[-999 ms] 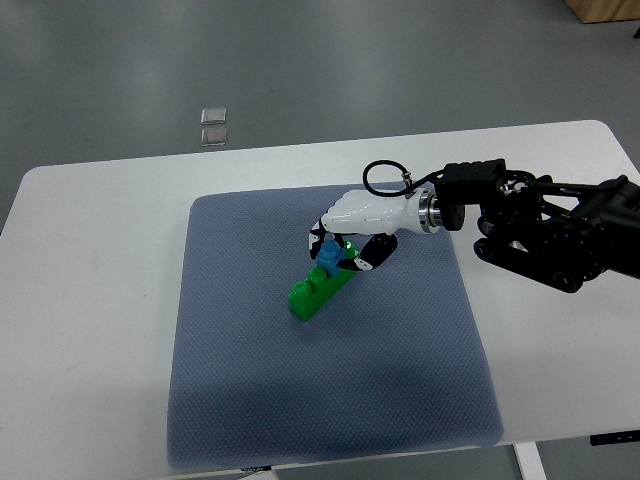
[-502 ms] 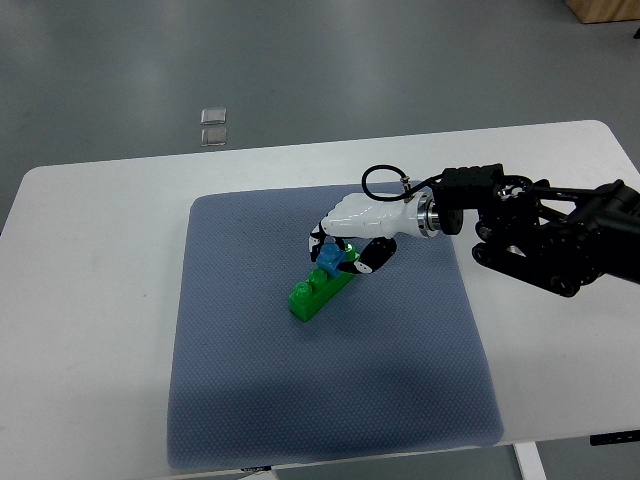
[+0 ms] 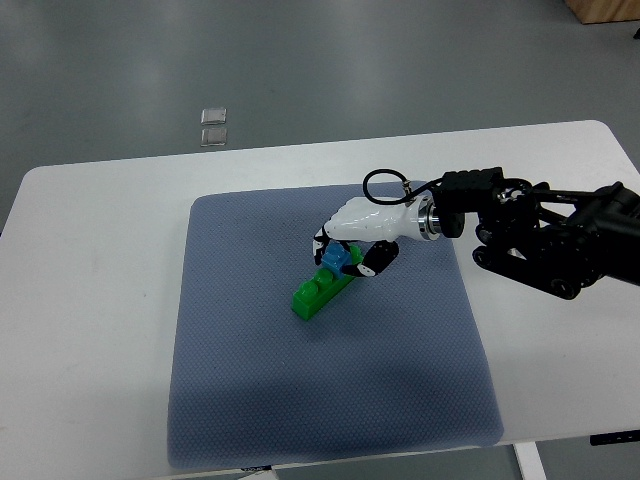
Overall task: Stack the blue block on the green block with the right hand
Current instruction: 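Lower the blue block onto the green block's studs and press down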
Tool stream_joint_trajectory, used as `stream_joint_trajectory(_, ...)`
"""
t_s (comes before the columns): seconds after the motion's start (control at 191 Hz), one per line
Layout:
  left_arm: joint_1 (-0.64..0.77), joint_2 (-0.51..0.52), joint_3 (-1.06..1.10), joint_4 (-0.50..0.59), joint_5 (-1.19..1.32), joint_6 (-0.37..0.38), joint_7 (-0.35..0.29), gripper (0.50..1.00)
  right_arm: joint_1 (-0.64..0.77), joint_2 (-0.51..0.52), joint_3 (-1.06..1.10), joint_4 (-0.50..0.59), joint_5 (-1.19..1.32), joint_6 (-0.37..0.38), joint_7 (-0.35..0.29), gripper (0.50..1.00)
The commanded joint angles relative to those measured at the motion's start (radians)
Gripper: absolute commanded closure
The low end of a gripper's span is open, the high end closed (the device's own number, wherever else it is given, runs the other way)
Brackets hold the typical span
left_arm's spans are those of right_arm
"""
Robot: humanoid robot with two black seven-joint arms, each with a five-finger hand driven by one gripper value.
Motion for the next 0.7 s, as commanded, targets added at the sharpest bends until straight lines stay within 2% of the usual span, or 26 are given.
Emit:
stream_joint_trajectory(0.0, 0.0, 0.0, 0.0, 0.0, 0.0, 0.0, 0.0, 0.5, 0.001, 0.0, 0.0, 0.0, 0.002, 0.0, -0.001, 1.0)
stream_joint_trajectory(0.131, 0.0, 0.0, 0.0, 0.0, 0.0, 0.0, 0.0, 0.5, -0.001, 0.0, 0.0, 0.0, 0.002, 0.0, -0.001, 1.0)
stream_joint_trajectory(0.188, 0.0, 0.0, 0.0, 0.0, 0.0, 0.0, 0.0, 0.5, -0.001, 0.001, 0.0, 0.0, 0.003, 0.0, -0.001, 0.973)
stream_joint_trajectory(0.376, 0.0, 0.0, 0.0, 0.0, 0.0, 0.0, 0.0, 0.5, 0.001, 0.0, 0.0, 0.0, 0.006, 0.0, -0.001, 0.959)
stream_joint_trajectory(0.617, 0.0, 0.0, 0.0, 0.0, 0.0, 0.0, 0.0, 0.5, 0.004, 0.0, 0.002, 0.005, 0.014, 0.0, -0.001, 0.859)
stream_joint_trajectory(0.695, 0.0, 0.0, 0.0, 0.0, 0.0, 0.0, 0.0, 0.5, 0.006, 0.0, 0.003, 0.006, 0.015, 0.0, -0.001, 0.852)
